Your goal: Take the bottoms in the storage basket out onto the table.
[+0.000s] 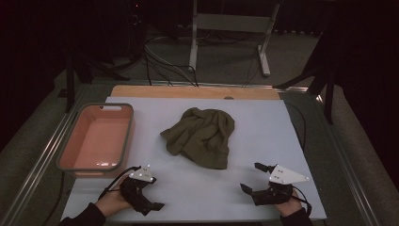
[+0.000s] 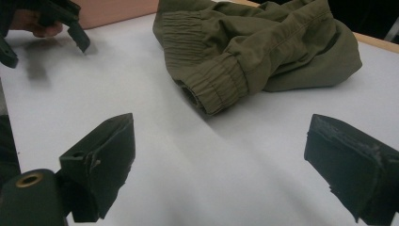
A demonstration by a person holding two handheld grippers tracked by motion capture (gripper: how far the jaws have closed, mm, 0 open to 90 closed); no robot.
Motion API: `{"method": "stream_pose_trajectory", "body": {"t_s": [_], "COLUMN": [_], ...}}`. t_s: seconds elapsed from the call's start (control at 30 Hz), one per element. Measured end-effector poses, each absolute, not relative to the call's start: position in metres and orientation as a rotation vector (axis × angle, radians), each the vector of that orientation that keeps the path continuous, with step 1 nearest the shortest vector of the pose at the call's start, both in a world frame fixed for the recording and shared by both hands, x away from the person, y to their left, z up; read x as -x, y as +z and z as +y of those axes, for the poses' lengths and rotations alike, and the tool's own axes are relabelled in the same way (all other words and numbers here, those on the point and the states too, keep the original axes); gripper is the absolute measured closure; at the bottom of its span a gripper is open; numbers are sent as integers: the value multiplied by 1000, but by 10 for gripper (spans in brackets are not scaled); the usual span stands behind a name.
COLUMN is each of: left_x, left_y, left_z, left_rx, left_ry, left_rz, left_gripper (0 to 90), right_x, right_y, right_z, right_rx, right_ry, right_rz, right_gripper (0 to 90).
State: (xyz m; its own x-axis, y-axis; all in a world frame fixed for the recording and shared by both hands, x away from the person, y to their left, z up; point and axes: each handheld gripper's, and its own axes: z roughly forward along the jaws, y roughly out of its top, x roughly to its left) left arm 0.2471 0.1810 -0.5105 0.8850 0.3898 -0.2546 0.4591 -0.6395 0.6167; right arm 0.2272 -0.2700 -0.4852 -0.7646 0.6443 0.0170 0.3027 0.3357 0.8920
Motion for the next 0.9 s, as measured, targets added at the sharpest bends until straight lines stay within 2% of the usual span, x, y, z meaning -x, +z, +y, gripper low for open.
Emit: {"method": "stream_pose_trajectory", "body": {"t_s": [0.1, 0.9], "left_x": [-245, -242], "left_y": [-511, -511], "left_z": [189, 198], "left_rx": [-2302, -2286], "left_ry": [-153, -74], "left_rz": [623, 662], "left_gripper": [6, 6], "right_x": [-227, -229], "right_y": [-485, -486], "right_z": [-270, -272], "right_rx": [-841, -840], "right_ry": [1402, 1394], "right_rz": [2266, 2268], "right_gripper": [97, 97]}}
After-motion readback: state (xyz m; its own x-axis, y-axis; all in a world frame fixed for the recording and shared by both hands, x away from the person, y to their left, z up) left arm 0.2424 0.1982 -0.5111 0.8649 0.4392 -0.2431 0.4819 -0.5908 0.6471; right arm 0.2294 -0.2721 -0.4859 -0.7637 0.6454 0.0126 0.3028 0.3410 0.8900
